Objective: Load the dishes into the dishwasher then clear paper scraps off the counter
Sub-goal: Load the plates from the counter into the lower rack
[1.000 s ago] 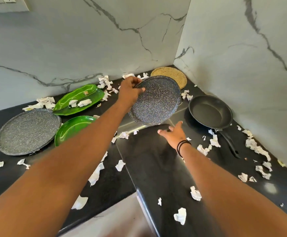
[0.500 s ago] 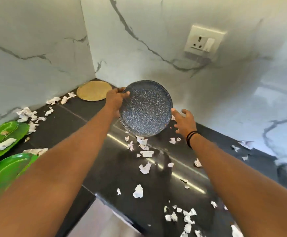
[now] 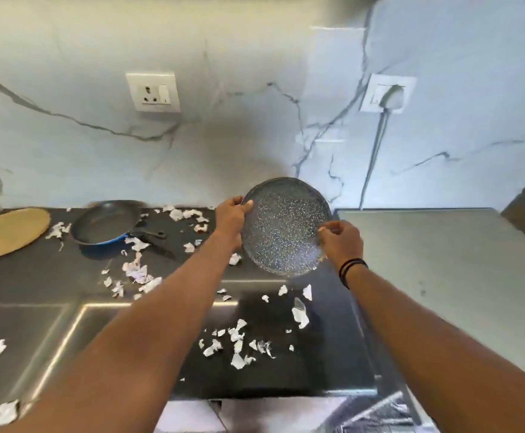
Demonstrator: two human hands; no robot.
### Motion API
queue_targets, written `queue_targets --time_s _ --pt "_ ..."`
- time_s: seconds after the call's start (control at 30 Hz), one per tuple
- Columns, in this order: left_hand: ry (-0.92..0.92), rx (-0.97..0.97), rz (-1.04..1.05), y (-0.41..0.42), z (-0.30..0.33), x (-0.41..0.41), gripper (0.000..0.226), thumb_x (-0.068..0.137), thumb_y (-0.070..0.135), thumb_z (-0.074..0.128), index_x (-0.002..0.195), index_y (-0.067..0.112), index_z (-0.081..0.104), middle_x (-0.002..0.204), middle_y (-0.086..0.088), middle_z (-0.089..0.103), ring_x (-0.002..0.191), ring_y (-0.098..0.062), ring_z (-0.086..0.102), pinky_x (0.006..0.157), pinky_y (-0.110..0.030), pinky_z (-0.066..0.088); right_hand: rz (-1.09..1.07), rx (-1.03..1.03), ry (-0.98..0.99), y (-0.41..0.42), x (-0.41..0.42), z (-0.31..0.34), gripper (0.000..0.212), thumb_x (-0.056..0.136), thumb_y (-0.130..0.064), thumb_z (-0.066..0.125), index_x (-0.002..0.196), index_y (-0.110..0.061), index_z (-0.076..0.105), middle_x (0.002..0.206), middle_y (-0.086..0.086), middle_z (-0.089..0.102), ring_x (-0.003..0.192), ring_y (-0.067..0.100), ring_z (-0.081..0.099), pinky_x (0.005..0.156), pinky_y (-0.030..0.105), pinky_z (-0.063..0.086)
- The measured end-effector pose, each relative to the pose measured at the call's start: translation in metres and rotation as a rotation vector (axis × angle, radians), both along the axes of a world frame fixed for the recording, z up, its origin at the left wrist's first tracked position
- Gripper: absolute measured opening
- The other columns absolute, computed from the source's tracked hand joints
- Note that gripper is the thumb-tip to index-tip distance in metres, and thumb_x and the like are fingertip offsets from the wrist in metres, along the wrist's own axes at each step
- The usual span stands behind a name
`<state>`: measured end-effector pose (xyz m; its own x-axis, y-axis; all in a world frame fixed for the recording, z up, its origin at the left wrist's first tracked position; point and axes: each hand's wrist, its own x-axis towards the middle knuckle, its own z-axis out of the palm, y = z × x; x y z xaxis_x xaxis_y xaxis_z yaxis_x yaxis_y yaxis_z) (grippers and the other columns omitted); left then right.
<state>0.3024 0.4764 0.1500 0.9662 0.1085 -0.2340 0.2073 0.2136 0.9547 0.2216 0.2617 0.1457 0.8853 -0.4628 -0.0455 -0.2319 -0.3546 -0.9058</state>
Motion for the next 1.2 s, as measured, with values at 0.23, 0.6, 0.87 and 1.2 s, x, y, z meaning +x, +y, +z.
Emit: queue_targets --time_s 0.23,0.6,0.87,1.2 --pt "0.071 -0.016 -0.224 -0.149 -0.003 -0.067 0.017 0.092 0.003 0.068 0.109 0.005 0.069 0.105 -0.017 0.073 0.098 -0.036 0.071 0.084 -0.050 0.059 -0.342 0.219 0.059 -0.156 -0.101 -0.036 0.042 0.082 -0.053 0.060 0.112 -0.023 0.058 0.106 0.009 0.070 0.088 0.030 0.068 0.081 0.051 0.059" --pt "0.202 0.093 -0.664 -0.350 -0.055 -0.205 0.027 0.096 0.041 0.065 0.099 0.015 0.072 0.110 -0.017 0.071 0.105 -0.034 0.067 0.101 -0.049 0.050 -0.799 0.479 0.034 -0.282 -0.278 -0.066 0.066 0.103 -0.054 0.033 0.130 0.002 0.054 0.127 0.013 0.057 0.116 0.042 0.055 0.102 0.052 0.045" --pt "0.333 0.228 -1.044 -0.480 -0.143 -0.248 0.108 0.054 0.095 0.059 0.125 0.014 0.066 0.120 -0.019 0.068 0.112 -0.040 0.064 0.103 -0.063 0.046 -1.207 0.737 -0.051 -0.340 -0.387 -0.118 0.092 0.081 -0.074 0.044 0.139 -0.004 0.052 0.138 0.016 0.056 0.122 0.036 0.055 0.107 0.052 0.043" --pt "0.295 0.362 -1.312 -0.552 -0.145 -0.327 0.074 0.100 0.068 0.032 0.155 0.018 0.037 0.159 -0.009 0.039 0.145 -0.030 0.039 0.121 -0.046 0.029 -1.604 0.854 -0.231 -0.384 -0.444 -0.185 0.091 0.079 -0.075 0.044 0.143 -0.011 0.049 0.135 0.000 0.052 0.123 0.022 0.050 0.111 0.050 0.036"
